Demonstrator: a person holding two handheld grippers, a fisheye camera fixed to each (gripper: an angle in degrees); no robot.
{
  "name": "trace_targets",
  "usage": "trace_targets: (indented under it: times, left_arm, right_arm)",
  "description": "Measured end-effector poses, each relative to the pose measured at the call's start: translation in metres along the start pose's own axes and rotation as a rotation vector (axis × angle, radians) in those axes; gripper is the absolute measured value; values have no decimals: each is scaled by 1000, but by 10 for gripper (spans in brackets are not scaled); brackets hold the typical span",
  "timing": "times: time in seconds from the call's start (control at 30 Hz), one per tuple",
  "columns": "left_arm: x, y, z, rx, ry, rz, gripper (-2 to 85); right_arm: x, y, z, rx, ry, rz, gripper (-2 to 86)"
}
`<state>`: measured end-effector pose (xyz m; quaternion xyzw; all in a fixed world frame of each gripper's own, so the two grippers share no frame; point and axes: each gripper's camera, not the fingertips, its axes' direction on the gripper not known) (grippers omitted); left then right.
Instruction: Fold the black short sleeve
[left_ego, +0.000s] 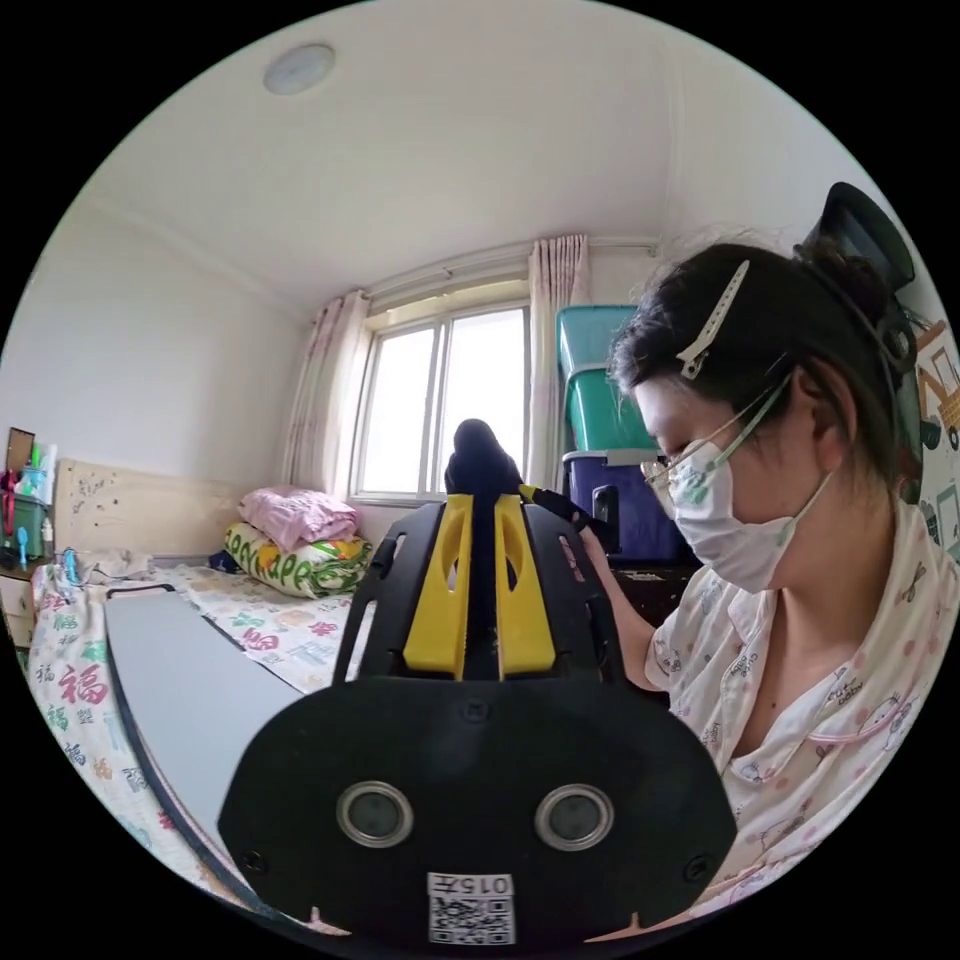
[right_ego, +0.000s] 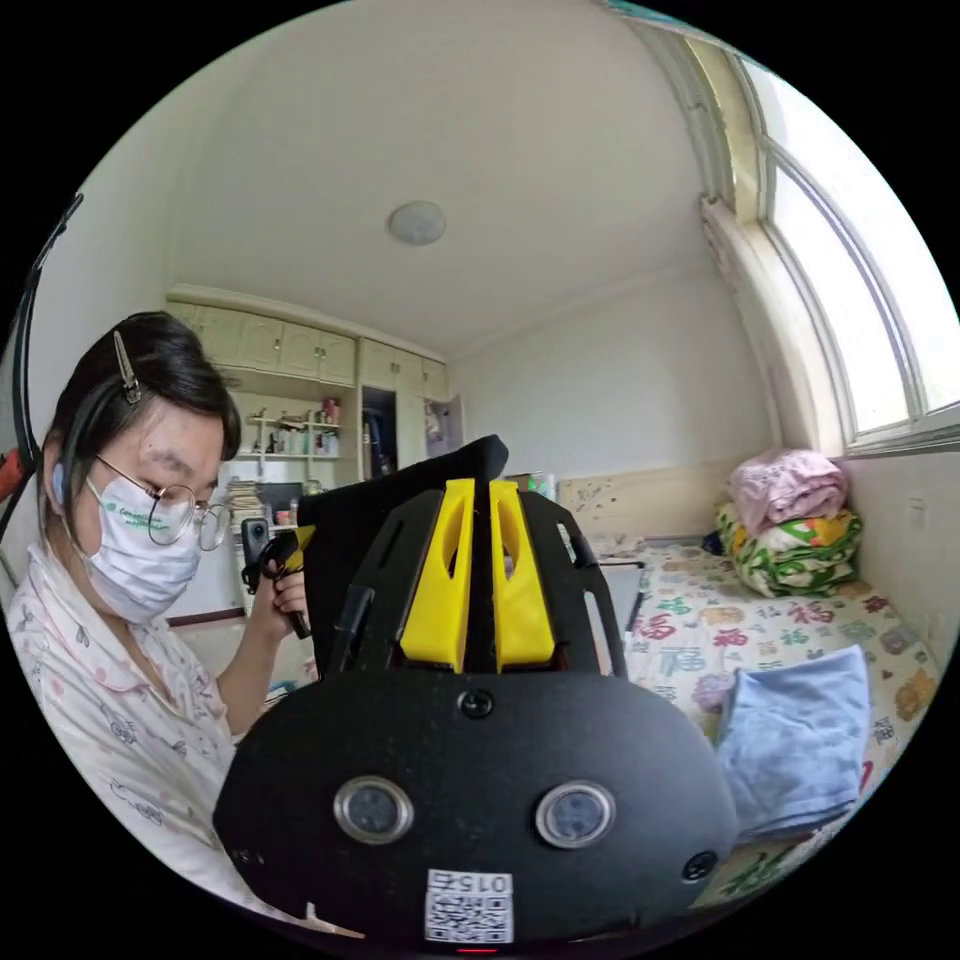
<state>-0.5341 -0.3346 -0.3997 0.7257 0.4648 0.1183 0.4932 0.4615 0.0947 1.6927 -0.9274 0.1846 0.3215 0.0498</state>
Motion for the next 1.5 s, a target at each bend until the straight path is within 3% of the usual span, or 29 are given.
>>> trace_targets:
  times: [0.3, 0.5, 0.67, 0.8, 0.87, 0.97, 1.07, 1.27, 1.33, 1.43, 1.5]
  left_arm:
    - [-108, 96, 276, -73, 204, -91, 21]
    - [-174, 174, 396, -137, 251, -161, 25]
    - [-275, 283, 519, -252, 152, -292, 42]
    - [-337, 393, 603, -461, -190, -316, 81]
    - [-348, 435, 591, -492, -178, -378, 83]
    - [-328, 485, 511, -409, -144, -292, 80]
    - [-299, 515, 400, -298, -240, -164, 76]
    - [-223, 567, 164, -59, -423, 66, 22]
    - [-192, 594, 99, -30, -500, 166, 3]
    - [-150, 655, 3, -26, -673, 249, -1]
    - [-132, 696, -50, -35, -759, 279, -2]
  right_arm:
    - [66, -3, -22, -54, 424, -10, 15]
    - [140, -30, 18, -170, 585, 7, 14]
    - [244, -39, 91, -331, 746, 78, 15]
    - [397, -14, 152, -489, 830, 371, 10]
    - [414, 1, 143, -494, 912, 514, 2]
    - [336, 14, 109, -405, 741, 362, -1]
    - [221, 21, 48, -295, 751, 249, -4]
    - [-88, -16, -129, 254, 790, -7, -7]
    - [-219, -33, -199, 490, 712, -180, -7]
    - [-350, -61, -278, 661, 537, -236, -7]
    - [-406, -88, -317, 652, 448, -151, -7]
